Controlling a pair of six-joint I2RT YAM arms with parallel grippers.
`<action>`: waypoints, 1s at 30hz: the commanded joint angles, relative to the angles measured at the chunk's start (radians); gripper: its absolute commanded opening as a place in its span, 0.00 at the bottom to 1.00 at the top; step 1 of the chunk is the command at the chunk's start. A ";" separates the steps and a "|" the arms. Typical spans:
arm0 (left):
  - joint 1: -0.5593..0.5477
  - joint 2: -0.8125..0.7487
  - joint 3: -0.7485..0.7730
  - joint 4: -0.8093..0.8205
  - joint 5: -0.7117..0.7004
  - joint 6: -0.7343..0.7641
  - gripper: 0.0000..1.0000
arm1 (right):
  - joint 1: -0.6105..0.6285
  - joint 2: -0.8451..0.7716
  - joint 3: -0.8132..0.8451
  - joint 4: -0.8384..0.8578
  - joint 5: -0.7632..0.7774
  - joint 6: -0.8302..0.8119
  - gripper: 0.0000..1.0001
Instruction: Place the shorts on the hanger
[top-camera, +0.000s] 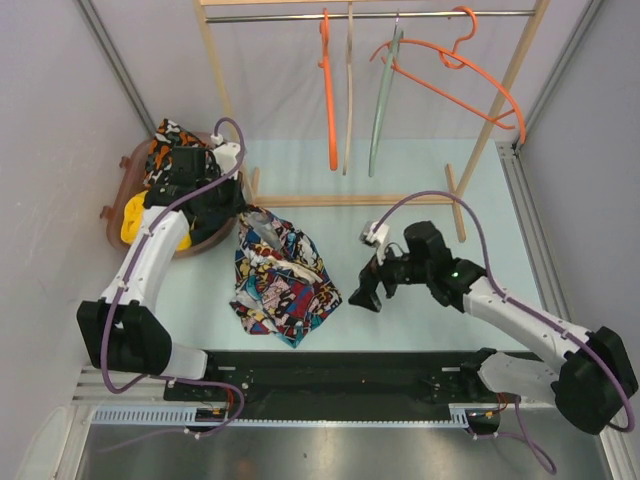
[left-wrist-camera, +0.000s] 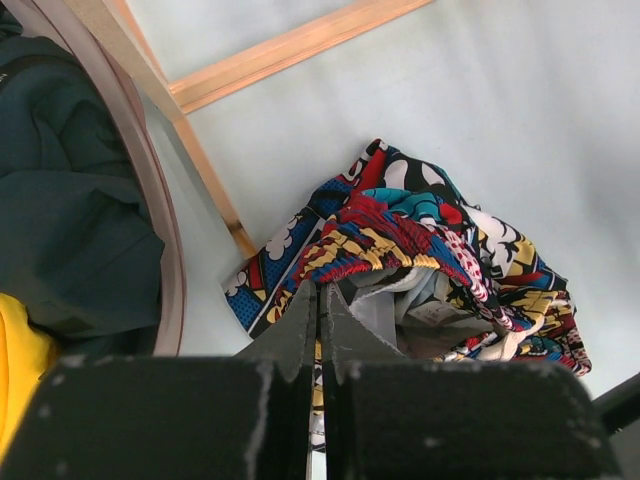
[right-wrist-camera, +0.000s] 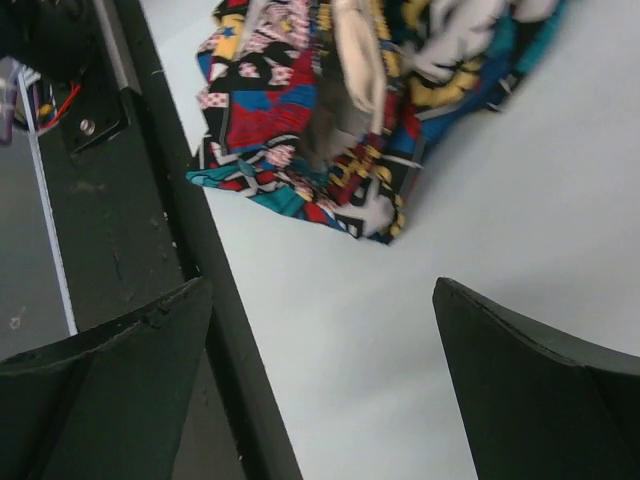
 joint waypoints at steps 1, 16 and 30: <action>0.029 0.000 0.027 0.031 0.036 -0.016 0.00 | 0.181 0.081 0.010 0.160 0.088 -0.096 0.98; 0.051 -0.017 0.073 -0.009 0.035 0.001 0.00 | 0.277 0.430 0.143 0.333 0.059 -0.090 0.98; 0.083 -0.035 0.065 -0.015 0.048 0.006 0.00 | 0.316 0.508 0.090 0.419 0.091 -0.052 0.65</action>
